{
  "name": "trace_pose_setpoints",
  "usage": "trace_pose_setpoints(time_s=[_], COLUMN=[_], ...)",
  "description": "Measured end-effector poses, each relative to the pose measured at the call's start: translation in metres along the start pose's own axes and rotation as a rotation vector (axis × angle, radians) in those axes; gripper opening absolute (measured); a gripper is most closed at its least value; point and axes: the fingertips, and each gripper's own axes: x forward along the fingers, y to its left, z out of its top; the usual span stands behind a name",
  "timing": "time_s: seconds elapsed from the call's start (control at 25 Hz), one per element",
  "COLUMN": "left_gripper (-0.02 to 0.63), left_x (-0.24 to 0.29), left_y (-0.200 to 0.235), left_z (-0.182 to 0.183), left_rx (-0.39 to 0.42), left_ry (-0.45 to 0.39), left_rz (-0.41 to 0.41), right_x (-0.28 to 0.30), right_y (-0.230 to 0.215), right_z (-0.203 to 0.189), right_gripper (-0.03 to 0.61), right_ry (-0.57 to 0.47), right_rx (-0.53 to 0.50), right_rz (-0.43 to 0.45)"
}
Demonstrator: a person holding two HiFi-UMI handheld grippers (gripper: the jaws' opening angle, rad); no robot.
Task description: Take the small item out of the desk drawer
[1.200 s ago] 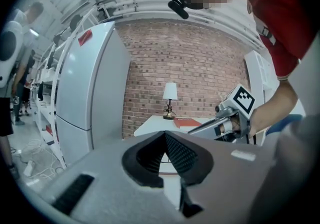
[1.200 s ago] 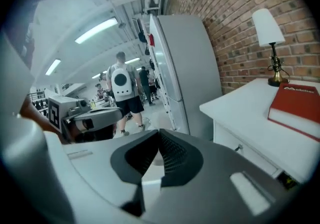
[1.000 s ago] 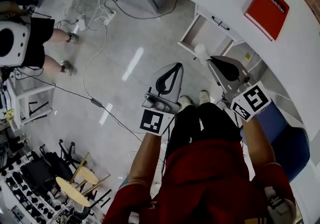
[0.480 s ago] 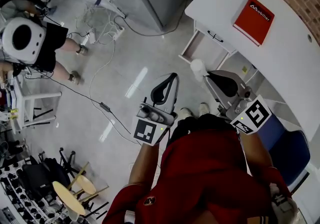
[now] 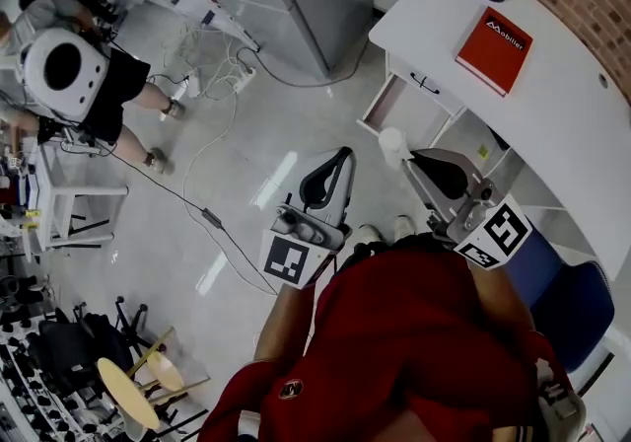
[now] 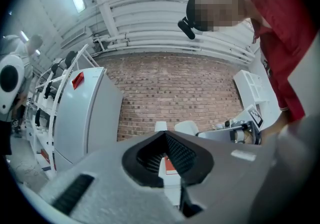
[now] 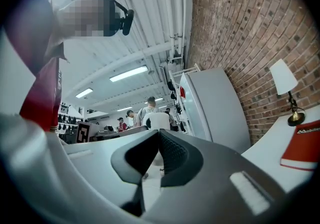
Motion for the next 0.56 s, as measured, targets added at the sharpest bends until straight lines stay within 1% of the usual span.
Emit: trace_pose_setpoints(time_s=[0.24,0.36,0.56], left_gripper=[0.003,0.003,0.002], left_x=[-0.004,-0.004,-0.008], left_y=[-0.003,0.0,-0.01], left_z=[0.011,0.01,0.006], left_rx=[0.008,0.013,0.032], left_ry=[-0.013,-0.013,-0.019], left_rz=[-0.002,0.006,0.01], right_x=[-0.004,-0.005,-0.018], right_y=[0.008,0.003,0.005], right_z=[0.008,0.006,0.001], right_gripper=[0.017,0.017,0.017], right_ry=[0.012,0.014,0.011], right_rx=[-0.025,-0.023,-0.032], right_rz=[0.004,0.003,0.005])
